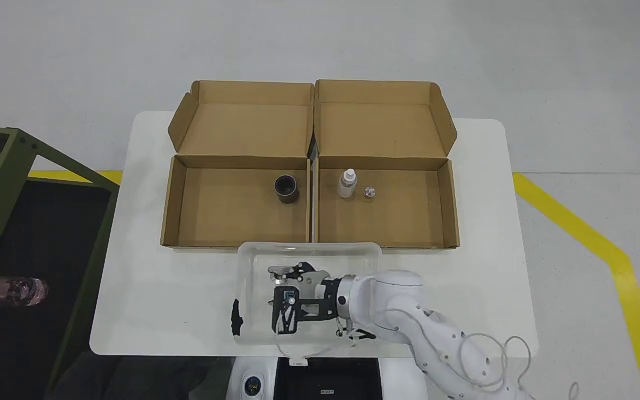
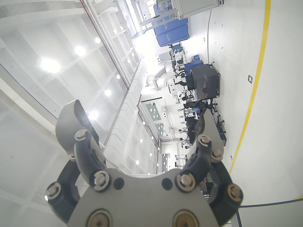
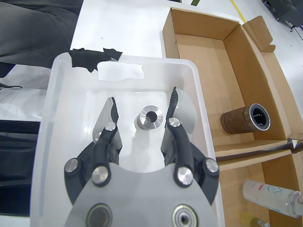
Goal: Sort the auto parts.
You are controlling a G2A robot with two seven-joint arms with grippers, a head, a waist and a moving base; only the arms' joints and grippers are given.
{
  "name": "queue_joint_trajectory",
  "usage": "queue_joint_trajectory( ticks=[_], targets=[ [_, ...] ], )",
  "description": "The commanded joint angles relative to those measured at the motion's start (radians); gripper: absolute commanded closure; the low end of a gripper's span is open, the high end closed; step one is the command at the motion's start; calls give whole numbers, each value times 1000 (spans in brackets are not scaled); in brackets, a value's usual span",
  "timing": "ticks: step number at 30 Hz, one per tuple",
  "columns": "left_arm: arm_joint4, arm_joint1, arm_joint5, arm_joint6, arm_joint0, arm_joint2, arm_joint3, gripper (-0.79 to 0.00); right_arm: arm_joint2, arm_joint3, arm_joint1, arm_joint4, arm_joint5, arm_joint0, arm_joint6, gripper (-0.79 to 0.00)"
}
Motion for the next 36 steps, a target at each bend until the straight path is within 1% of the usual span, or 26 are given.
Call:
queue_joint_trajectory(
  ticks=[1, 11, 16, 17, 24, 31, 36],
  targets=[
    [0, 0, 0, 0, 0, 0, 0, -785, -8, 25, -3, 3, 11, 11, 5, -416],
    [0, 0, 0, 0, 0, 0, 0, -785, -57, 126, -26, 7, 67, 80, 34, -465],
    [0, 0, 0, 0, 0, 0, 0, -785, -75, 166, -34, 8, 81, 99, 37, -468],
    [0, 0, 0, 0, 0, 0, 0, -785, -77, 173, -36, 9, 87, 102, 36, -480],
    [0, 0, 0, 0, 0, 0, 0, -785, -85, 193, -40, 1, 97, 112, 29, -431],
    [0, 0, 0, 0, 0, 0, 0, -785, -88, 211, -40, -6, 90, 107, 21, -416],
    [0, 0, 0, 0, 0, 0, 0, -785, -94, 223, -43, -7, 88, 112, 19, -360]
  ],
)
